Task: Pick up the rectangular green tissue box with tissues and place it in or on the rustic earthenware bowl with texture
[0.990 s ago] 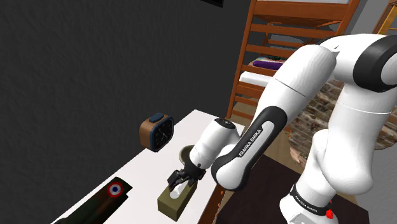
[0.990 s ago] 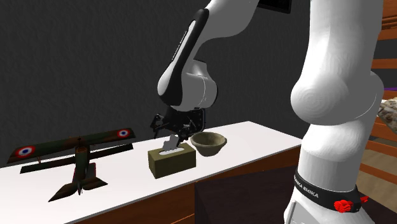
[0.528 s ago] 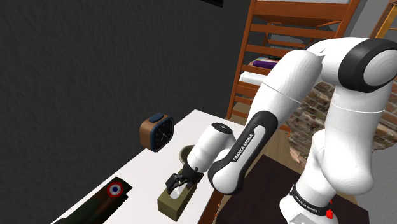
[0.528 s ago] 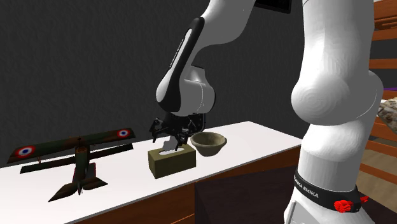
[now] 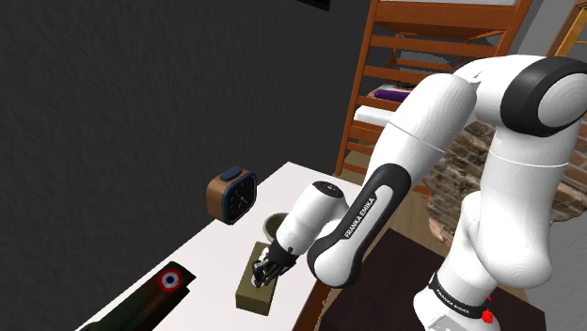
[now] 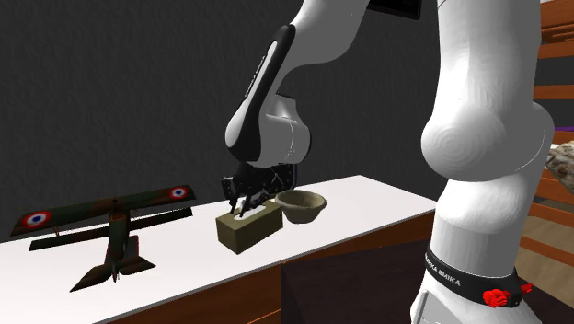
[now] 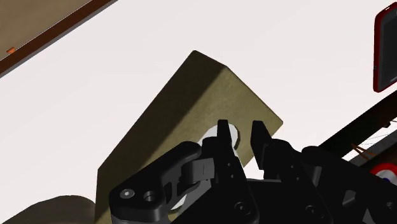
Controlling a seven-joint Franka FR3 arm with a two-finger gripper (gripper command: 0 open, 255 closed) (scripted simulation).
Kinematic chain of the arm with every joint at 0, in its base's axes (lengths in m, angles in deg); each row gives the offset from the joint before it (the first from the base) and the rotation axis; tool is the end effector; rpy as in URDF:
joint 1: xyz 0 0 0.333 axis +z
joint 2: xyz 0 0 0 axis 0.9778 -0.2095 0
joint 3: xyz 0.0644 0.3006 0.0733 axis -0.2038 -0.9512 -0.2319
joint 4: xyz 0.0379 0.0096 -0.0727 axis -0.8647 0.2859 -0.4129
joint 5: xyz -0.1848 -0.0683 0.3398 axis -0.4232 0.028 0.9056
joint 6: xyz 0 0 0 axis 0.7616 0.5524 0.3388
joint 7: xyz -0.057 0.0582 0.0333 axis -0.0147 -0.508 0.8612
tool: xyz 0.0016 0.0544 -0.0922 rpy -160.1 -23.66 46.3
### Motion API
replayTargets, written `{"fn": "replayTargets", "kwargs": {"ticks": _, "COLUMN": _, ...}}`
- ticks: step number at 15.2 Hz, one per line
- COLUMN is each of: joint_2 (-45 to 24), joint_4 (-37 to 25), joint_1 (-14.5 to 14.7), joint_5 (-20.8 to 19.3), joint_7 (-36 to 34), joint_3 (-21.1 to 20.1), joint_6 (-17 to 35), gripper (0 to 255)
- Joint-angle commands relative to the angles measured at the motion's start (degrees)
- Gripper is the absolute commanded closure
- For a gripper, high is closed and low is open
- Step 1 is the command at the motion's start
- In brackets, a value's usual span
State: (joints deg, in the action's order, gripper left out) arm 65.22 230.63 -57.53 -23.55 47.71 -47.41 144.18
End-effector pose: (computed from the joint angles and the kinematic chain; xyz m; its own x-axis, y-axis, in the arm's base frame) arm 0.3661 0.2859 0.2278 0.9308 -0.3258 0.1657 -0.2494 -0.8975 -0.3637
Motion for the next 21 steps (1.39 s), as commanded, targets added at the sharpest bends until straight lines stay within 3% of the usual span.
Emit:
{"fn": "replayTargets", "kwargs": {"ticks": 1, "joint_2": -0.1, "joint_4": 0.1, "joint_1": 0.0, "joint_5": 0.0, "joint_7": 0.0, "joint_3": 0.1, "joint_6": -0.1, "gripper": 255}}
{"fn": "replayTargets", "kwargs": {"ticks": 6, "joint_2": -0.1, "joint_4": 0.1, "joint_1": -0.1, "joint_5": 0.0, "joint_7": 0.0, "joint_3": 0.0, "joint_6": -0.1, "gripper": 255}}
{"fn": "replayTargets", "kwargs": {"ticks": 13, "joint_2": 6.9, "joint_4": 0.8, "joint_1": 2.5, "joint_5": -2.3, "joint_7": -3.1, "joint_3": 3.2, "joint_6": -6.4, "gripper": 255}}
{"fn": "replayTargets", "kwargs": {"ticks": 21, "joint_2": 14.1, "joint_4": 0.8, "joint_1": 2.4, "joint_5": -5.5, "joint_7": -6.6, "joint_3": 4.1, "joint_6": -13.7, "gripper": 255}}
